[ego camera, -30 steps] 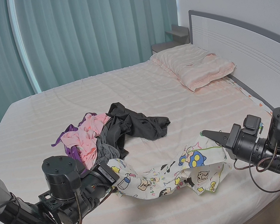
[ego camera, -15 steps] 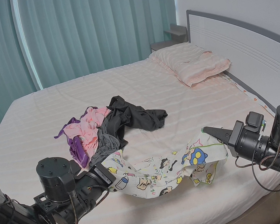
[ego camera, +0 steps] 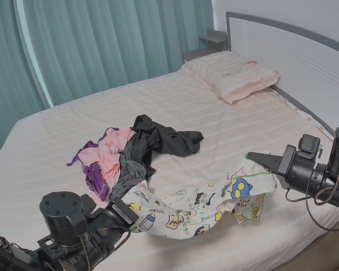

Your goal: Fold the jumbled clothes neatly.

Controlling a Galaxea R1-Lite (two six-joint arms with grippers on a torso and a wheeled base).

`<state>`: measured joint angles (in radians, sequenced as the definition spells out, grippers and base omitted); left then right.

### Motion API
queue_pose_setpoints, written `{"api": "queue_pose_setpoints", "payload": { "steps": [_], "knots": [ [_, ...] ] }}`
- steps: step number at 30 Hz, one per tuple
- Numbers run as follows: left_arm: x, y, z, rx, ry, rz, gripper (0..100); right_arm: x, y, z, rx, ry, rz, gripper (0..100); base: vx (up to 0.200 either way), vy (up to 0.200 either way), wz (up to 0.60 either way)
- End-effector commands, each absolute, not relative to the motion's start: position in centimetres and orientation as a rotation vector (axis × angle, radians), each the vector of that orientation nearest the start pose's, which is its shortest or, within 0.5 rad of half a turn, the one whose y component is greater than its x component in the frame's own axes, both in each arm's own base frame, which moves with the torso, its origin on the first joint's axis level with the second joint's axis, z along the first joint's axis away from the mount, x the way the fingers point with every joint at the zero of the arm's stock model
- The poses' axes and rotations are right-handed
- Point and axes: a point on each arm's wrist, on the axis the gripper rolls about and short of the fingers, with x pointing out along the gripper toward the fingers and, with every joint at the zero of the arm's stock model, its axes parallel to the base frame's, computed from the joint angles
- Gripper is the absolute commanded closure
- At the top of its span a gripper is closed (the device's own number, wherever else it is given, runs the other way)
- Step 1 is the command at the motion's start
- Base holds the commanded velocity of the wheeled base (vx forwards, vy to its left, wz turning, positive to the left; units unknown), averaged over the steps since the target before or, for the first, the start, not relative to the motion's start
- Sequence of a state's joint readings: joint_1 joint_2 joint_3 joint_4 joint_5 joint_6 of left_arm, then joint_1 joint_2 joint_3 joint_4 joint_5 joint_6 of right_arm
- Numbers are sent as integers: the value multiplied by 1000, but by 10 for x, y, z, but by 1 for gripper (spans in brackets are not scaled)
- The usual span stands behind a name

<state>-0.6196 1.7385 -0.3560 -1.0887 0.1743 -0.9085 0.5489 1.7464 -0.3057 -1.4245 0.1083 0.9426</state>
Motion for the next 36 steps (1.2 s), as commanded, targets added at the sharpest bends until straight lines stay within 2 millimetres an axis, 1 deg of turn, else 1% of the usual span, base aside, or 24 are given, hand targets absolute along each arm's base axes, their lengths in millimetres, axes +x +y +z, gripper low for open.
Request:
{"api": "queue_pose_setpoints", "payload": {
  "steps": [1, 11, 16, 36],
  "knots": [
    [209, -144, 112, -778, 441, -289, 100, 213, 133, 132, 904, 319, 601, 100, 0, 200, 0],
    [207, -145, 115, -783, 431, -303, 100, 214, 132, 133, 906, 312, 599, 100, 0, 200, 0],
    [203, -148, 114, -777, 444, -318, 100, 214, 131, 132, 906, 312, 594, 100, 0, 200, 0],
    [204, -148, 113, -775, 448, -316, 100, 213, 132, 132, 905, 315, 602, 100, 0, 200, 0]
  ]
}}
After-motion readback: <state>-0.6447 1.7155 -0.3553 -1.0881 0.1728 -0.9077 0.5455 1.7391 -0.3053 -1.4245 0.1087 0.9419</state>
